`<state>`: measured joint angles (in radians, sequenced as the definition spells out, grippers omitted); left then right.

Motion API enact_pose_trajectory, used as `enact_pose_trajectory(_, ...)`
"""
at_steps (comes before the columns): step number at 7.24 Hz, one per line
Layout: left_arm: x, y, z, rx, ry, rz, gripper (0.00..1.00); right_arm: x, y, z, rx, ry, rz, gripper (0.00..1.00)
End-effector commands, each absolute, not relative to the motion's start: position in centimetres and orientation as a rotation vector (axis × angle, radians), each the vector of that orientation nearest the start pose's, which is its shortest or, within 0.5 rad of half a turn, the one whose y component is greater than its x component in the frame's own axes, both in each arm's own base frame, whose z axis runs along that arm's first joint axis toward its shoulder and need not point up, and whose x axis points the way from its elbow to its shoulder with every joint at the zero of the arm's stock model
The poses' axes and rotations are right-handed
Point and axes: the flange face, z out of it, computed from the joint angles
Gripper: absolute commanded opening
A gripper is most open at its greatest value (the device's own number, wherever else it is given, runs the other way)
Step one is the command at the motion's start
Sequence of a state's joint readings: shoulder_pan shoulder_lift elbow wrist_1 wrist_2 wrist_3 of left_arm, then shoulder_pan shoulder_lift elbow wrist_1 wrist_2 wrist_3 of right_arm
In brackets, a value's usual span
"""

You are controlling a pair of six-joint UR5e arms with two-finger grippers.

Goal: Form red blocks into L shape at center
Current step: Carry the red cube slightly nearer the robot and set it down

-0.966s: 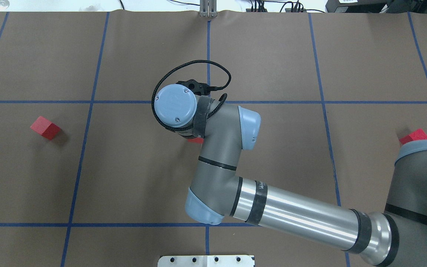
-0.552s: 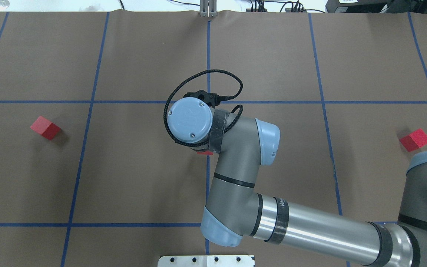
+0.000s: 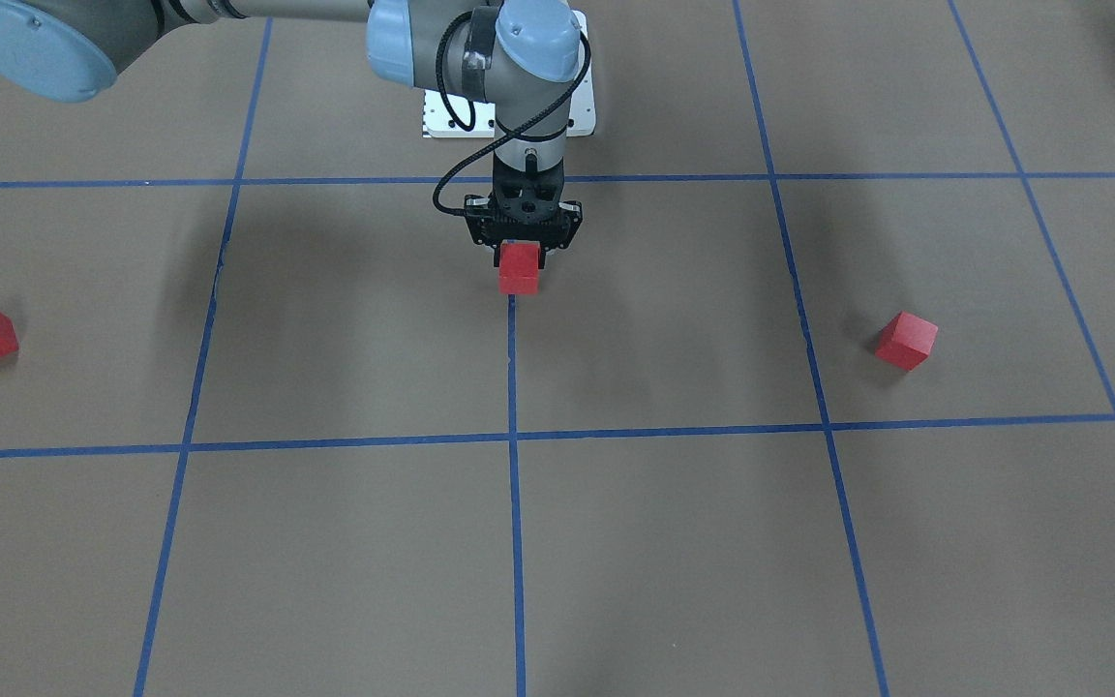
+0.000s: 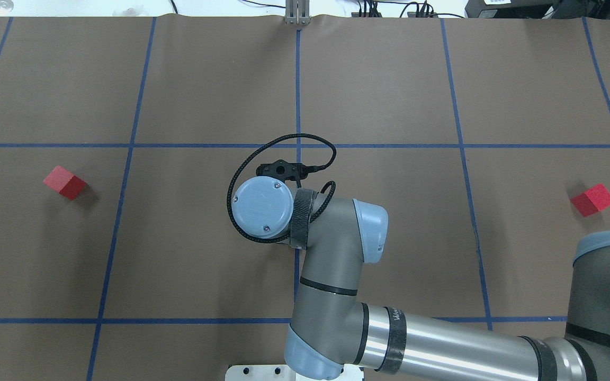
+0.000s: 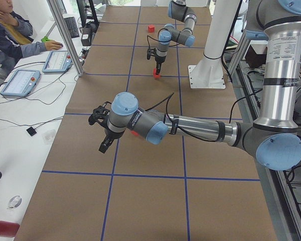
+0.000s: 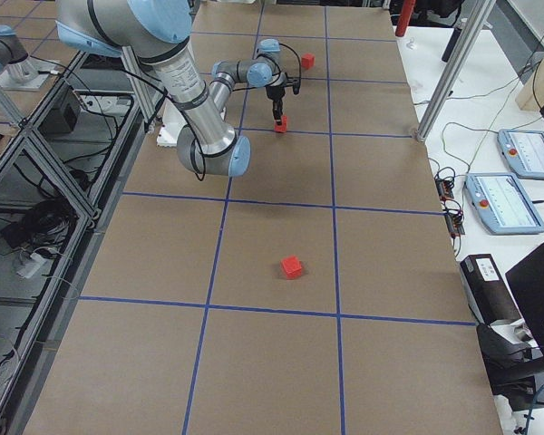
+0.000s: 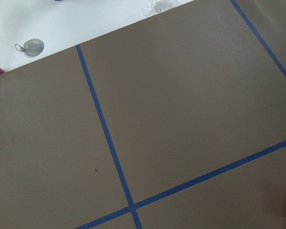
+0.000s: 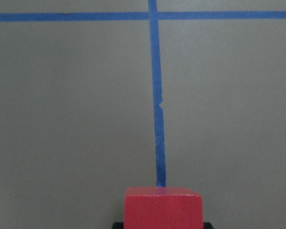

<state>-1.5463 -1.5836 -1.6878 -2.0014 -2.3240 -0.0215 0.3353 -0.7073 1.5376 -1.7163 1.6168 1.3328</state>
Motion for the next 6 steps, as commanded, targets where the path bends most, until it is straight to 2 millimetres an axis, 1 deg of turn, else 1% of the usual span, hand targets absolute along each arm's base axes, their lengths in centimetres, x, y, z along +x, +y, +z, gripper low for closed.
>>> enact_pose_trajectory(1, -5.2, -51.9, 54.5, 0.516, 0.745, 0.214, 1.0, -64.8, -36.2, 16.5, 0.17, -0.659, 0.07, 0.0)
enact_pose_trajectory(2, -5.2, -51.9, 54.5, 0.516, 0.745, 0.214, 1.0, -64.7, -36.2, 16.4, 0.172, -0.661, 0.072, 0.08)
enact_pose_trajectory(3, -5.2, -51.9, 54.5, 0.516, 0.745, 0.214, 1.0, -65.0, -36.4, 16.3, 0.192, -0.703, 0.081, 0.26)
enact_pose_trajectory(4, -5.2, -51.9, 54.5, 0.516, 0.745, 0.214, 1.0, -66.0, -36.6, 17.3, 0.204, -0.717, 0.083, 0.49)
enact_pose_trajectory(5, -5.2, -51.9, 54.6, 0.514, 0.745, 0.213, 1.0, -66.1, -36.8, 17.2, 0.216, -0.723, 0.083, 0.57)
enact_pose_trajectory(6, -5.2, -51.9, 54.6, 0.514, 0.745, 0.213, 1.0, -66.1, -36.8, 17.2, 0.219, -0.721, 0.079, 0.61)
